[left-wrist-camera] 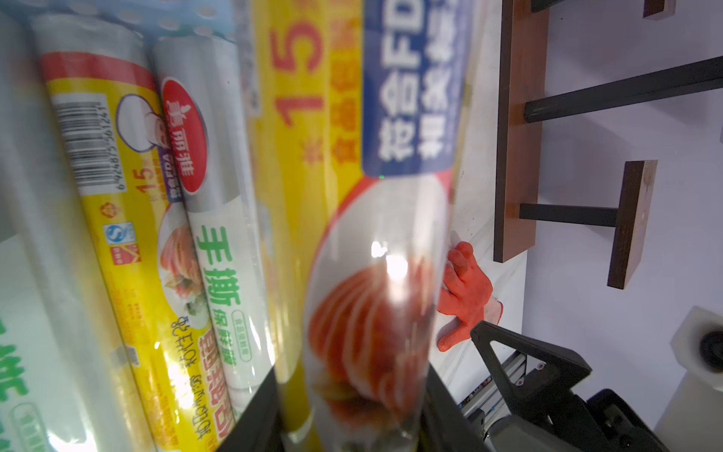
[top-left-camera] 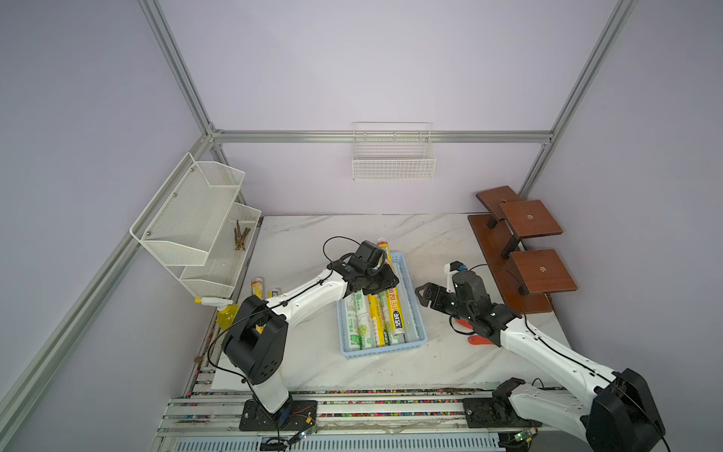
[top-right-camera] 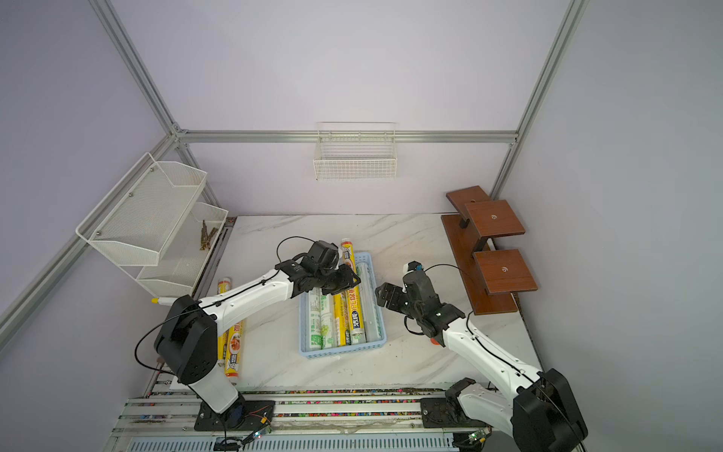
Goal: Put the plastic wrap into the basket
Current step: Place the plastic wrap in the basket.
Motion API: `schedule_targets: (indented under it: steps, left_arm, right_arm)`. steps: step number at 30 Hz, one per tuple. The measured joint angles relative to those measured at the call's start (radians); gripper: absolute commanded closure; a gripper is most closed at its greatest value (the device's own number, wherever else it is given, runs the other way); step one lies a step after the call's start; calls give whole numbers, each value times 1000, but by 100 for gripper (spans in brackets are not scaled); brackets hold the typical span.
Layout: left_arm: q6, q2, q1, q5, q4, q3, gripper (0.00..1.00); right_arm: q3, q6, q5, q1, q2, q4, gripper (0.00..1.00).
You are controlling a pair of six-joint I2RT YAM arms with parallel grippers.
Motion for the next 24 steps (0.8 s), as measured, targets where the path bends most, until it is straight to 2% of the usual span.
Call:
schedule_targets:
  steps: [8,17,24]
  left_arm:
    - [-27,74,-27,4,13,7,83]
    - [-34,101,-37,16,13,7,79]
    - [-42,134,-38,27,14,10,69]
  right_arm:
    - [-72,17,-110,-4,-36,80,4]
    - [-77,24,-201,-4,-10,137,2]
    - [-77,23,-256,-4,22,150,1]
